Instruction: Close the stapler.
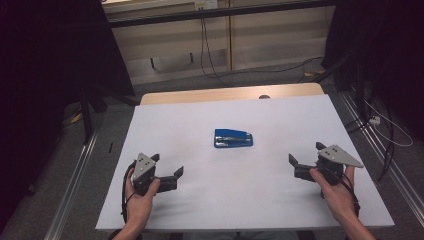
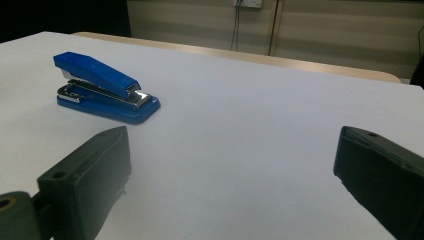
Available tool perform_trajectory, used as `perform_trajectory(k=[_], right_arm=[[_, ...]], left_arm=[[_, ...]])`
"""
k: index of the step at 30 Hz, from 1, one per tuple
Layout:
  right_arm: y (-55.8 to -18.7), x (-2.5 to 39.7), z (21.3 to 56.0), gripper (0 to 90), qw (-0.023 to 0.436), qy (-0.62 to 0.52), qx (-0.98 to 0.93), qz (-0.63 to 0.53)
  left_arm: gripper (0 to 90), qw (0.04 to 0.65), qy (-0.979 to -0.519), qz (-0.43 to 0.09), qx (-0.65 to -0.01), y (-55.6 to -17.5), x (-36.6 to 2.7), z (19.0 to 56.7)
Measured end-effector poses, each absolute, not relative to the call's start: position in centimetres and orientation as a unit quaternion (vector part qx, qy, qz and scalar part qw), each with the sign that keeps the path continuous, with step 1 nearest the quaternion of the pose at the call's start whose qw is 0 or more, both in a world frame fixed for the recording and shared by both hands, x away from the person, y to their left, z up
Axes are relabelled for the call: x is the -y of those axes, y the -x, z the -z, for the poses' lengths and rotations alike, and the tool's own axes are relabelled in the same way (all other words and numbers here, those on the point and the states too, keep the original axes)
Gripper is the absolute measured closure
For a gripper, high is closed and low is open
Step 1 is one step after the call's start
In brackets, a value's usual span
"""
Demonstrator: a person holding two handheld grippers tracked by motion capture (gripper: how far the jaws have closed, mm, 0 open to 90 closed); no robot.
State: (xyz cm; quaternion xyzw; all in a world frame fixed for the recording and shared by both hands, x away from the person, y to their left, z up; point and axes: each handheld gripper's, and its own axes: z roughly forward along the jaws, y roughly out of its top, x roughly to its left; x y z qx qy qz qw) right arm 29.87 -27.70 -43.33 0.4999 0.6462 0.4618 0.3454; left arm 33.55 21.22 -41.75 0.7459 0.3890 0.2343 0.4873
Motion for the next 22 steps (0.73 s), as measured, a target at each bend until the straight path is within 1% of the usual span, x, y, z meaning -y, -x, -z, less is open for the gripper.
perform_trajectory(k=[6, 8, 13, 22], right_arm=[[-28.7, 28.0, 43.5, 1.1, 0.347, -0.505, -0.642, -0.461], [-28.5, 28.1, 43.6, 1.0, 0.354, -0.508, -0.634, -0.463], [-28.2, 28.1, 43.8, 0.9, 0.366, -0.507, -0.63, -0.462], [-28.3, 28.0, 44.1, 0.8, 0.36, -0.511, -0.629, -0.462]], left_arm=[[3.5, 0.484, -0.745, -0.245, -0.389, -32.5, -22.0, 41.8], [3.5, 0.491, -0.736, -0.248, -0.393, -32.3, -22.1, 41.9], [3.5, 0.491, -0.737, -0.246, -0.395, -32.1, -22.3, 42.0], [3.5, 0.492, -0.735, -0.242, -0.399, -32.3, -22.3, 42.0]])
